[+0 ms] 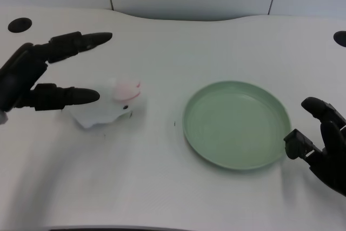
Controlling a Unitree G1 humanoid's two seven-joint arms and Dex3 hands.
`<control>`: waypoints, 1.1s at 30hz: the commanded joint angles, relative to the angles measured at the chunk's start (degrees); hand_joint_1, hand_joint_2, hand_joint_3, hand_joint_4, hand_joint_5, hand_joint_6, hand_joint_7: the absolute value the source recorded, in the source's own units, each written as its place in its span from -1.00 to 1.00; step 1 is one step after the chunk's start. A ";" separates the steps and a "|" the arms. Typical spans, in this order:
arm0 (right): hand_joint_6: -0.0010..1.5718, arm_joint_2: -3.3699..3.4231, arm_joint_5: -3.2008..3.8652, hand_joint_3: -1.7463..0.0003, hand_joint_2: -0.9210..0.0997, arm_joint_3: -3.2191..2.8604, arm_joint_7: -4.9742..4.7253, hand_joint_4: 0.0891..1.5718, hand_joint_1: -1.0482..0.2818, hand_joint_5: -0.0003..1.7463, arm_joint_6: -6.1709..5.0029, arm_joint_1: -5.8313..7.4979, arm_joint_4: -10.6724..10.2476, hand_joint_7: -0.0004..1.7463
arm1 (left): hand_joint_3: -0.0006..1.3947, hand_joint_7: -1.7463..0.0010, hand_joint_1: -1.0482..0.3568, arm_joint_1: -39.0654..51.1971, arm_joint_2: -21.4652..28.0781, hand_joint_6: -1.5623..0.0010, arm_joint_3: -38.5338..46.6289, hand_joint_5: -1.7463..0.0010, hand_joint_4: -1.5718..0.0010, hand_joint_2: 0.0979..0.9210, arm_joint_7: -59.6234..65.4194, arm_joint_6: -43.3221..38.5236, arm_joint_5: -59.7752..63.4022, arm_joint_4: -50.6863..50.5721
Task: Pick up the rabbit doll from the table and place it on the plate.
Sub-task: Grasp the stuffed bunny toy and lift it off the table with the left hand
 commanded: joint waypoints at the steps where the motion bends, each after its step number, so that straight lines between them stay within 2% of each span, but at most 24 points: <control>1: -0.15 -0.35 0.55 0.82 -1.00 0.01 -0.30 -0.26 -0.41 1.00 0.03 0.60 -0.99 0.57 | -0.95 1.00 -0.73 -6.83 4.02 0.64 -7.69 0.99 0.71 1.00 18.42 1.12 15.81 6.44; 6: -0.20 -0.35 0.79 0.83 -1.00 -0.04 -0.10 -0.26 -0.41 1.00 0.30 0.77 -1.12 0.64 | -0.93 1.00 -0.92 -13.36 4.76 0.77 -17.63 1.00 0.82 1.00 37.61 6.98 28.47 13.37; 8: -0.21 -0.38 0.63 0.82 -1.00 0.11 0.12 -0.27 -0.41 1.00 0.02 0.96 -1.25 0.65 | -0.91 1.00 -0.97 -15.11 4.02 0.81 -20.62 1.00 0.87 1.00 41.69 9.32 30.38 16.35; 11: -0.22 -0.35 0.75 0.82 -1.00 0.12 0.29 -0.28 -0.41 1.00 0.05 1.07 -1.33 0.63 | -0.81 1.00 -1.00 -16.58 3.06 0.85 -23.48 1.00 0.94 1.00 44.04 11.46 30.56 19.41; 14: -0.20 -0.29 1.22 0.83 -1.00 -0.02 0.43 -0.29 -0.40 1.00 0.57 1.14 -1.39 0.59 | -0.78 1.00 -1.00 -16.77 0.76 0.88 -24.43 1.00 0.95 1.00 42.35 14.59 28.67 21.90; 17: -0.19 -0.16 1.42 0.83 -1.00 0.00 0.37 -0.28 -0.40 1.00 0.63 1.38 -1.82 0.58 | -0.77 1.00 -1.00 -16.34 -0.83 0.89 -25.37 0.99 0.94 1.00 41.59 17.19 27.75 23.17; 21: -0.19 -0.09 1.25 0.83 -1.00 0.02 -0.48 -0.27 -0.41 1.00 0.68 2.07 -2.96 0.57 | -0.76 1.00 -1.00 -15.33 -2.02 0.90 -25.61 0.97 0.90 1.00 39.33 19.74 25.76 24.05; 23: -0.18 -0.19 1.27 0.84 -1.00 0.05 -0.50 -0.27 -0.41 1.00 0.87 2.18 -3.19 0.55 | -0.76 0.99 -1.00 -14.89 -2.35 0.90 -25.33 0.97 0.89 1.00 37.87 20.26 24.49 24.20; 26: -0.20 -0.34 0.72 0.81 -1.00 0.27 -0.63 -0.26 -0.43 1.00 0.18 2.27 -3.38 0.65 | -0.75 1.00 -1.00 -14.18 -2.92 0.91 -24.37 0.96 0.86 1.00 34.70 20.68 21.84 24.30; 30: -0.23 -0.60 0.72 0.81 -1.00 0.34 -0.32 -0.27 -0.43 1.00 0.32 2.38 -3.45 0.69 | -0.80 0.99 -1.00 -13.29 -4.01 0.87 -22.35 0.91 0.74 1.00 29.68 20.06 17.68 24.33; 33: -0.23 -0.60 0.72 0.81 -1.00 0.34 -0.34 -0.27 -0.43 1.00 0.29 2.43 -3.49 0.70 | -0.81 0.99 -1.00 -13.19 -4.04 0.87 -22.36 0.90 0.71 1.00 29.02 20.18 17.05 24.14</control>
